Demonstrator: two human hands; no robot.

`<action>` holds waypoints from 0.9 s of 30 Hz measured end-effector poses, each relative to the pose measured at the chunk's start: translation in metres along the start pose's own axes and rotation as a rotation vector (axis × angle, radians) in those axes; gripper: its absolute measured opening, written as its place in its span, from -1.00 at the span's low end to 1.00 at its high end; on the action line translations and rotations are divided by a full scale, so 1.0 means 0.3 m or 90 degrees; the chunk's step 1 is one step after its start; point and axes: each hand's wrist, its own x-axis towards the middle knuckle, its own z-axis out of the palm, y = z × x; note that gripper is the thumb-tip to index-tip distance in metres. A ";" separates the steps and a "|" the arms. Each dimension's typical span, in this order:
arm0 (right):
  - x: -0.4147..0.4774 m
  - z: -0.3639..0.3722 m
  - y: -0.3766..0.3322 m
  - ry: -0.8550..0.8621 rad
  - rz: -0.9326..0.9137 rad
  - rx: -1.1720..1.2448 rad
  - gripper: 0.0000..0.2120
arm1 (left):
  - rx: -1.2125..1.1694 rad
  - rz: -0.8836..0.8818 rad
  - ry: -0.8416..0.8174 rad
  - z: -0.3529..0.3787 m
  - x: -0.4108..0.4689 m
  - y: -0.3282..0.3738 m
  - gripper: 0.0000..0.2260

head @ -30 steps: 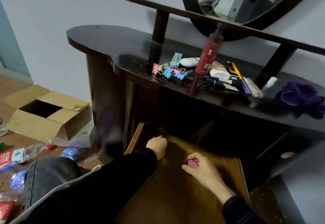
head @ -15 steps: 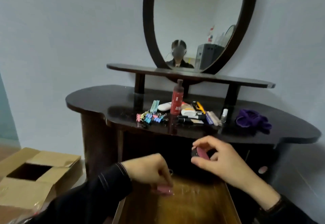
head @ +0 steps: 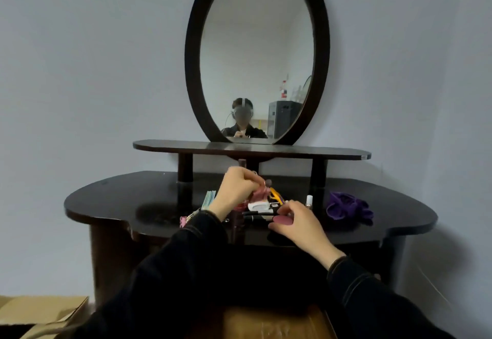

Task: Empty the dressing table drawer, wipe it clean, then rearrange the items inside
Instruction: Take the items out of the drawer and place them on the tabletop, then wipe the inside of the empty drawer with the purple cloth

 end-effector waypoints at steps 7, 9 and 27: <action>-0.037 -0.102 0.086 0.054 0.032 0.224 -0.92 | 0.468 0.381 -0.102 0.049 -0.100 -0.203 -0.82; -0.044 -0.137 0.113 0.089 0.071 0.273 -0.93 | 0.427 0.372 -0.107 0.040 -0.112 -0.215 -0.83; 0.166 -0.291 0.400 0.103 0.135 -0.355 -0.68 | 0.293 0.471 0.166 0.020 -0.345 -0.299 -0.85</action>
